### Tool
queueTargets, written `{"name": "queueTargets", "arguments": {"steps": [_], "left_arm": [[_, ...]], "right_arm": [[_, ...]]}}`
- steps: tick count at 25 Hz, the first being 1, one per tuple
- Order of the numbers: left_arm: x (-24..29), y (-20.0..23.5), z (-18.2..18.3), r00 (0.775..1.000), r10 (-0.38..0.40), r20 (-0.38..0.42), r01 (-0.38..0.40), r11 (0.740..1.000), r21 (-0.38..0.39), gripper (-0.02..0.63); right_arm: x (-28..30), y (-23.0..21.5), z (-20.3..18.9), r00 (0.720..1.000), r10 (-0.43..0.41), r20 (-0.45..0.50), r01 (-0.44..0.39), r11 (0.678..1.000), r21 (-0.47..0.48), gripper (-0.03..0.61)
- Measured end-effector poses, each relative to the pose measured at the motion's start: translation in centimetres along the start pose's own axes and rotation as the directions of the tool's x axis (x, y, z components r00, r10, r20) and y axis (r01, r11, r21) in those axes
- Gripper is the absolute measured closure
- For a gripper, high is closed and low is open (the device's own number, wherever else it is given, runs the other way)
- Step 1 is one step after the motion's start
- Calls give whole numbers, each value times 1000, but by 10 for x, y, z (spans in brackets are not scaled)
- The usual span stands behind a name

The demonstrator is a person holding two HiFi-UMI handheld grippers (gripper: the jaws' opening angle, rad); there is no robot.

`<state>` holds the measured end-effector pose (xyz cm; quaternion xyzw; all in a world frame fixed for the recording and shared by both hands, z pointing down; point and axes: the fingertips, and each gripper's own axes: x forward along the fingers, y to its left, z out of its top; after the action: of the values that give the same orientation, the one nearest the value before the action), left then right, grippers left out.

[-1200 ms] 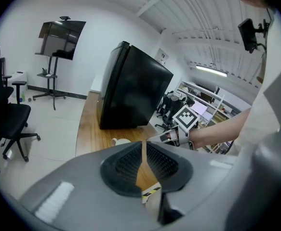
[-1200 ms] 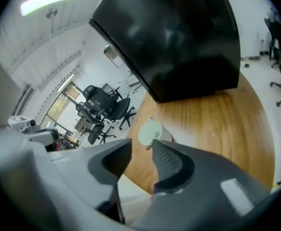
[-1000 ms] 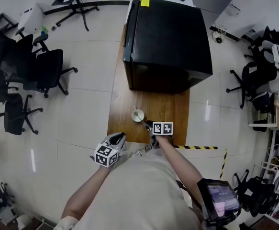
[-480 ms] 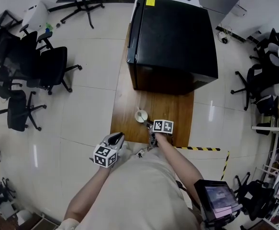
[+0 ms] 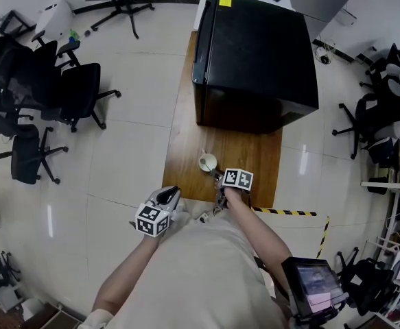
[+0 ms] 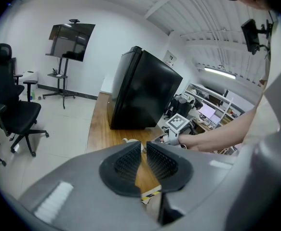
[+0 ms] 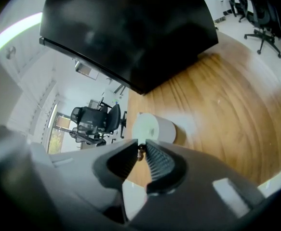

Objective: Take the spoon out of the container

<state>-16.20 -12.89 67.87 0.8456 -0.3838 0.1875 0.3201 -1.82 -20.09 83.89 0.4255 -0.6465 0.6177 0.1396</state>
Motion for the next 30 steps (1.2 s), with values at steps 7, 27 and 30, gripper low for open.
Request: {"name": "queueTargets", "arguments": {"steps": [7, 27, 30], "left_arm": [[1, -9, -5, 1000, -25, 5, 25, 1000, 19, 581], [25, -46, 1, 999, -46, -9, 46, 996, 78, 581], [25, -43, 7, 1000, -29, -7, 29, 996, 82, 581]], "right_arm": [[-26, 14, 0, 997, 67, 41, -68, 997, 21, 533], [-130, -12, 50, 952, 174, 253, -187, 982, 28, 534], [-123, -30, 54, 957, 155, 247, -166, 986, 26, 534]]}}
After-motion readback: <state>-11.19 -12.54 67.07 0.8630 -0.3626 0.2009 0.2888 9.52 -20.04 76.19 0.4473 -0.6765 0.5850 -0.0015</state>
